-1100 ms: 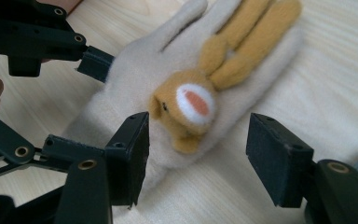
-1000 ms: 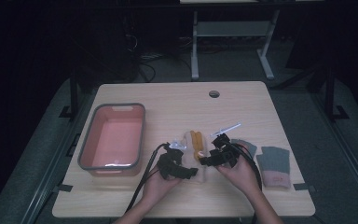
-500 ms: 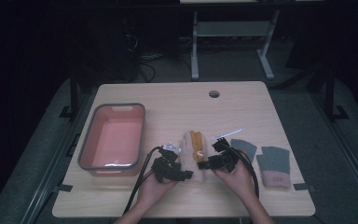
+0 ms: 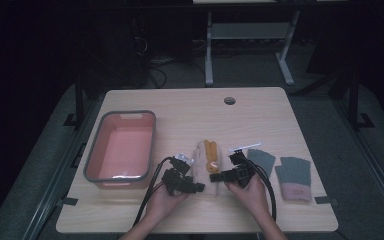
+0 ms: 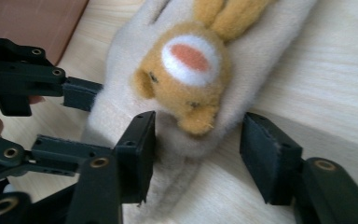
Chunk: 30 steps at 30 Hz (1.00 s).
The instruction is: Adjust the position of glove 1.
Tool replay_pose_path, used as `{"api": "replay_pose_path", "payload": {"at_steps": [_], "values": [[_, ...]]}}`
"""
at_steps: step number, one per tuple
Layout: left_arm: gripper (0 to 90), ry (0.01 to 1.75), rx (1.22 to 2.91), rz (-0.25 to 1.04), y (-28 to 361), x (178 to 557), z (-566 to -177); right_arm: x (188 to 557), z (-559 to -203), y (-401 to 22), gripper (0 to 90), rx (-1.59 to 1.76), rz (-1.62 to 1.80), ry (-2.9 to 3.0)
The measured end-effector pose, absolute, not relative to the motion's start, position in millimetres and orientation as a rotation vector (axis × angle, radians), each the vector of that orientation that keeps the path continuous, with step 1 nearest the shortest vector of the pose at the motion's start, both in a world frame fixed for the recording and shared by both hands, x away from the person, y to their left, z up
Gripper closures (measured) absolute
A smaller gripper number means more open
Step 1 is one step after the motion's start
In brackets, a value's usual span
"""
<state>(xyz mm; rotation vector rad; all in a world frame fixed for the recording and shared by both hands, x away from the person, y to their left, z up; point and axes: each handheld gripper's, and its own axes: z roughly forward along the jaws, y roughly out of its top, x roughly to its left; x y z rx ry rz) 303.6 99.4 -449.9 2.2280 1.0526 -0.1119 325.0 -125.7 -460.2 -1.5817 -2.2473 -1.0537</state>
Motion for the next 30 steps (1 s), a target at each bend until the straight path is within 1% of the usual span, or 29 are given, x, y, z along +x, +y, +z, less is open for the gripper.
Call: {"api": "replay_pose_path", "payload": {"at_steps": [7, 12, 13, 15, 17, 18, 19, 21, 22, 26, 30], "values": [[54.0, 1.033, 2.243, -0.129, 101.0, 306.2, -450.4, 327.1, -464.2, -123.9, 52.4, -1.571, -1.080, -2.177], [54.5, 1.039, 2.236, -0.139, 101.2, 307.1, -451.1, 328.7, -467.8, -121.2, 59.0, -1.566, -1.089, -2.125], [54.5, 1.036, 2.237, -0.143, 101.6, 307.7, -451.3, 328.7, -467.8, -121.2, 59.0, -1.566, -1.089, -2.125], [55.4, 1.042, 2.232, -0.155, 101.9, 308.7, -451.7, 329.9, -470.0, -121.1, 63.0, -1.559, -1.093, -2.094], [55.9, 1.048, 2.224, -0.167, 102.2, 310.0, -452.2, 330.4, -470.8, -121.3, 64.1, -1.552, -1.092, -2.090], [58.2, 1.055, 2.212, -0.175, 101.9, 310.5, -452.3, 331.4, -471.8, -121.0, 66.8, -1.546, -1.092, -2.084], [58.2, 1.060, 2.197, -0.182, 101.8, 311.0, -452.6, 331.4, -471.8, -121.0, 66.8, -1.546, -1.092, -2.084], [62.0, 1.056, 2.186, -0.199, 103.1, 312.8, -453.0, 332.1, -472.7, -120.8, 70.7, -1.539, -1.109, -2.078], [65.0, 1.058, 2.177, -0.217, 104.3, 314.5, -453.4, 332.7, -472.6, -121.6, 74.4, -1.523, -1.119, -2.082], [68.1, 1.075, 2.143, -0.256, 106.7, 317.7, -455.0, 333.6, -471.6, -122.4, 77.8, -1.507, -1.121, -2.088], [69.4, 1.077, 2.133, -0.272, 108.9, 319.1, -455.8, 333.4, -470.6, -122.1, 78.8, -1.503, -1.125, -2.095]]}}
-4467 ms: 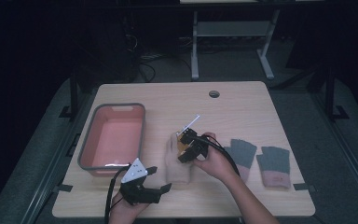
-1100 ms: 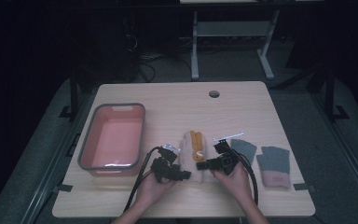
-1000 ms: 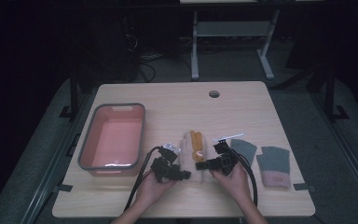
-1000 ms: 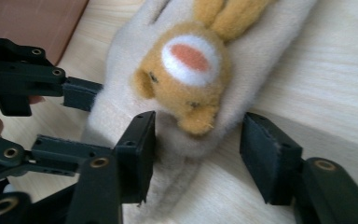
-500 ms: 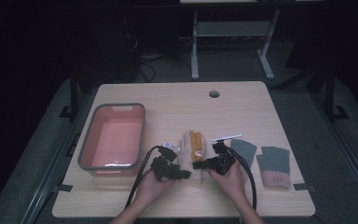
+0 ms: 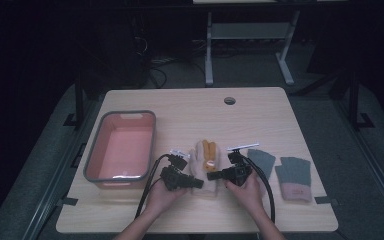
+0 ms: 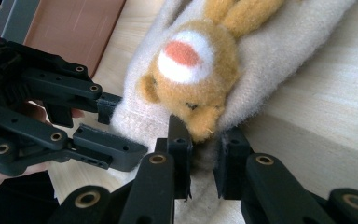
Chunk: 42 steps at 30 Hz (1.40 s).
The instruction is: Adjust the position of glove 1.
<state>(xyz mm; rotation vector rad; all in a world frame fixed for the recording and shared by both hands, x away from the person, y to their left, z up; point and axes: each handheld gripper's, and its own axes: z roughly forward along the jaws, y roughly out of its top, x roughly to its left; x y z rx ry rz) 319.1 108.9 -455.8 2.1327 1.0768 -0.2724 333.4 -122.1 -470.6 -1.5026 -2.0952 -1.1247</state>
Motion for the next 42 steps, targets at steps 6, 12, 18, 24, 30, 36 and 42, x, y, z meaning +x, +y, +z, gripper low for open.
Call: {"api": "replay_pose_path", "payload": {"at_steps": [6, 12, 18, 24, 30, 36, 42], "values": [[71.0, 1.077, 2.109, -0.297, 112.3, 320.7, -455.7, 331.6, -465.5, -121.1, 79.8, -1.498, -1.127, -2.124], [71.5, 1.065, 2.113, -0.290, 111.9, 321.1, -452.2, 329.7, -458.4, -121.5, 80.0, -1.492, -1.131, -2.149], [71.6, 1.052, 2.100, -0.282, 112.0, 321.0, -445.2, 329.2, -450.2, -123.3, 80.3, -1.482, -1.158, -2.157], [71.6, 1.041, 2.082, -0.269, 114.0, 320.6, -436.3, 329.4, -441.5, -124.6, 80.3, -1.470, -1.199, -2.148], [71.6, 1.011, 2.079, -0.252, 117.0, 320.4, -425.1, 329.2, -433.7, -126.0, 80.4, -1.460, -1.245, -2.119], [71.6, 0.990, 2.057, -0.237, 121.8, 320.5, -414.2, 328.9, -422.4, -124.5, 80.5, -1.452, -1.276, -2.111], [71.8, 0.976, 2.044, -0.230, 125.3, 320.9, -405.4, 328.8, -412.6, -124.1, 80.5, -1.436, -1.316, -2.093]]}}
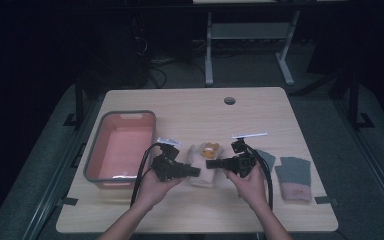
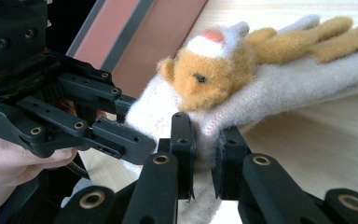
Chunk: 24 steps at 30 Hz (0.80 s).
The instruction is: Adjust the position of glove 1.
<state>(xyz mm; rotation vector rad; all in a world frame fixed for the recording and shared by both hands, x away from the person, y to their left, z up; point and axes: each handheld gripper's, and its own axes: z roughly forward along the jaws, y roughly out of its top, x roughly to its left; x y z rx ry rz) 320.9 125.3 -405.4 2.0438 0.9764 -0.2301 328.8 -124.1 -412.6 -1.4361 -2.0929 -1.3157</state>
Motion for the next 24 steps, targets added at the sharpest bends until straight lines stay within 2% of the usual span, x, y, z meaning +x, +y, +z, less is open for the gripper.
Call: {"api": "replay_pose_path", "payload": {"at_steps": [24], "values": [[71.9, 0.938, 1.966, -0.203, 163.5, 332.0, -363.3, 343.8, -368.7, -98.4, 80.7, -1.351, -1.422, -2.100]]}}
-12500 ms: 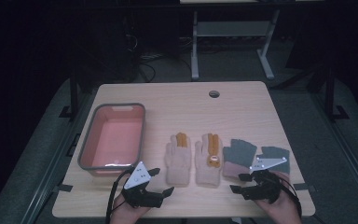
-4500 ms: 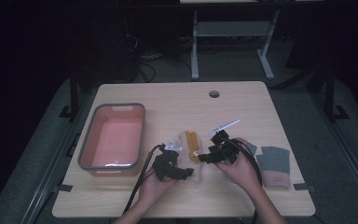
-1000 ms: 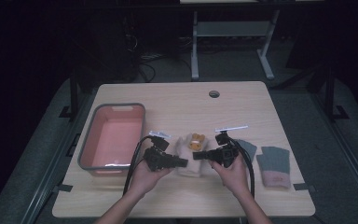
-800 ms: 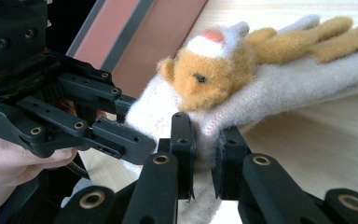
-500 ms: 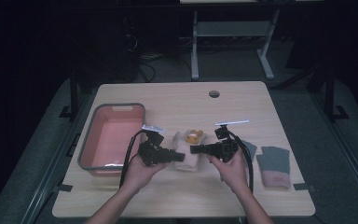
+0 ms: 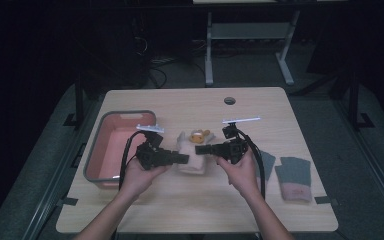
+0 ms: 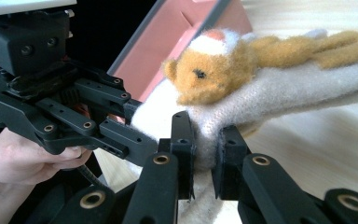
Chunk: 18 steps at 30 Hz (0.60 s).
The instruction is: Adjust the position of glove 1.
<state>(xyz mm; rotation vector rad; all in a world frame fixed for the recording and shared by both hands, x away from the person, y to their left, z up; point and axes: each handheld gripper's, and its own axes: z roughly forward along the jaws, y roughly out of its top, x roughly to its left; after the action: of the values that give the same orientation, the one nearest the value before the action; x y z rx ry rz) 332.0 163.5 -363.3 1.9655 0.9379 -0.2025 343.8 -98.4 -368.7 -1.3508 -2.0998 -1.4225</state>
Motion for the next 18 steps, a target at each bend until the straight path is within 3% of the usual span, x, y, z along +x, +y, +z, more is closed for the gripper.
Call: {"api": "replay_pose_path", "payload": {"at_steps": [18], "values": [[72.3, 0.939, 1.900, -0.198, 207.7, 339.8, -338.6, 361.9, -341.3, -59.5, 80.7, -1.255, -1.473, -2.098]]}}
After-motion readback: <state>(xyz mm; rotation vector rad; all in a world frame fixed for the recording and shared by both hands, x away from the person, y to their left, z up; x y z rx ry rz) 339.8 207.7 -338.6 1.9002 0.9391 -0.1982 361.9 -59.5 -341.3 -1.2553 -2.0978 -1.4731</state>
